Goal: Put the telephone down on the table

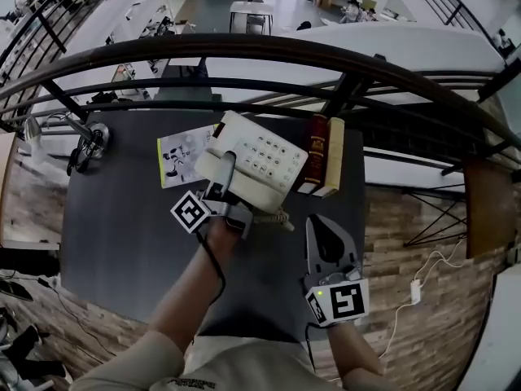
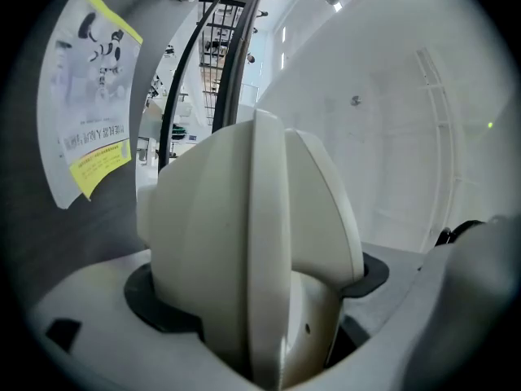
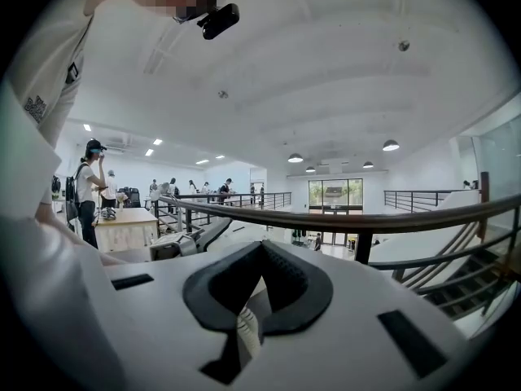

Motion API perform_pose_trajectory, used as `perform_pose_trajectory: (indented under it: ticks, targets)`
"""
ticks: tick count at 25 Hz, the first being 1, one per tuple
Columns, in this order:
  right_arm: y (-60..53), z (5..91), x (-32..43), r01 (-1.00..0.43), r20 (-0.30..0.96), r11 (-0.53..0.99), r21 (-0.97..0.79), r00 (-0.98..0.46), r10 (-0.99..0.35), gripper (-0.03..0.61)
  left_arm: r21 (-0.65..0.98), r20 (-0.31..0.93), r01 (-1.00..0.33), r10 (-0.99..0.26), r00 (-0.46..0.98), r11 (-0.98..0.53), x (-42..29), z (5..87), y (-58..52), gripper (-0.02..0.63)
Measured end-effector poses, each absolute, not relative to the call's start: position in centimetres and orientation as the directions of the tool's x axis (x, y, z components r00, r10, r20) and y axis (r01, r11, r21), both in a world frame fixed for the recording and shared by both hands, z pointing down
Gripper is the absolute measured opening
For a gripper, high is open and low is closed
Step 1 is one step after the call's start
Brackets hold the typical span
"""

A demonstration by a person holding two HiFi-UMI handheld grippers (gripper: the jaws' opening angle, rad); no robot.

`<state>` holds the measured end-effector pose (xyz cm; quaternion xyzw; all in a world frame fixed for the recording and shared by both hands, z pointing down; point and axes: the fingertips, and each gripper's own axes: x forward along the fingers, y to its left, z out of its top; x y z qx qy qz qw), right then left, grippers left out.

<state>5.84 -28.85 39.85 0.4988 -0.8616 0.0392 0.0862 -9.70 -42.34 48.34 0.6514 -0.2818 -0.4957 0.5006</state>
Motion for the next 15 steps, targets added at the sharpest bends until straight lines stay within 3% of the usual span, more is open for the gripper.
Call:
perform_pose_trajectory:
  ticks: [15]
  targets:
    - [-33.4, 48.2, 8.0, -0.877, 0.327, 0.479, -0.034, -0.463, -0.824, 0.002, 0.975, -0.22, 0.095, -0.925, 0.31, -0.2, -6.5, 61.2, -52.9, 0.497]
